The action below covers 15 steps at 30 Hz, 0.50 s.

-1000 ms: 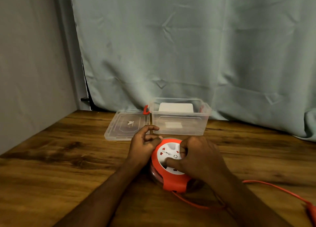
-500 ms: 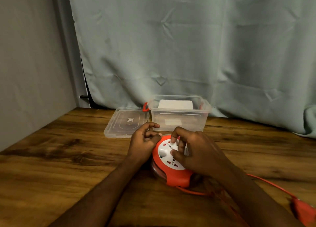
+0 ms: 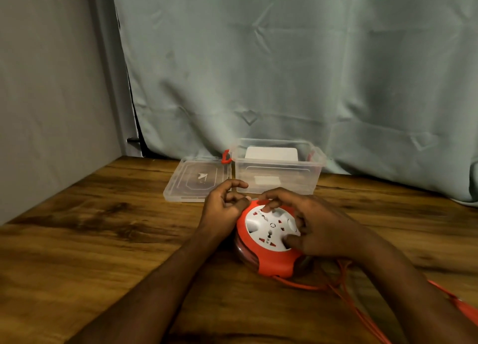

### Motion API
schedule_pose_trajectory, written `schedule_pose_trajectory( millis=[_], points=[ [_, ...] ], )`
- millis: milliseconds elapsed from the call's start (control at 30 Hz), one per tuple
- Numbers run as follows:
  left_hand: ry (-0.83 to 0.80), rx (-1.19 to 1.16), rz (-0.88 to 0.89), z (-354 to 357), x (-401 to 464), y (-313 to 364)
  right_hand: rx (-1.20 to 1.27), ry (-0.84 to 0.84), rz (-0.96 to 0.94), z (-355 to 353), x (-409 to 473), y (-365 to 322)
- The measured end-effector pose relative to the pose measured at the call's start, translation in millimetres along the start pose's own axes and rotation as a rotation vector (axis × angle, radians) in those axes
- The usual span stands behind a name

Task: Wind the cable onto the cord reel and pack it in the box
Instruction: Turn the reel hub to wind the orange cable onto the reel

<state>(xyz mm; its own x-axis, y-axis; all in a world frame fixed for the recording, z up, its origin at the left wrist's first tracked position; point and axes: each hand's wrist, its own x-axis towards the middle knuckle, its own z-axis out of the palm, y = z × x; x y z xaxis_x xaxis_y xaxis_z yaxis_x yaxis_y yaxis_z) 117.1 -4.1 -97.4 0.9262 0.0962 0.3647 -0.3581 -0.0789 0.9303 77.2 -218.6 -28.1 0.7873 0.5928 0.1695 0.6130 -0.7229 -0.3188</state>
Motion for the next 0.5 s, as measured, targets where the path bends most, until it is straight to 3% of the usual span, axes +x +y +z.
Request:
schedule_pose_trajectory(
  millis=[500],
  points=[
    [0.001, -0.033, -0.016, -0.8, -2.3, 4.0, -0.091, 0.121, 0.068, 6.2, -0.7, 0.0]
  ],
)
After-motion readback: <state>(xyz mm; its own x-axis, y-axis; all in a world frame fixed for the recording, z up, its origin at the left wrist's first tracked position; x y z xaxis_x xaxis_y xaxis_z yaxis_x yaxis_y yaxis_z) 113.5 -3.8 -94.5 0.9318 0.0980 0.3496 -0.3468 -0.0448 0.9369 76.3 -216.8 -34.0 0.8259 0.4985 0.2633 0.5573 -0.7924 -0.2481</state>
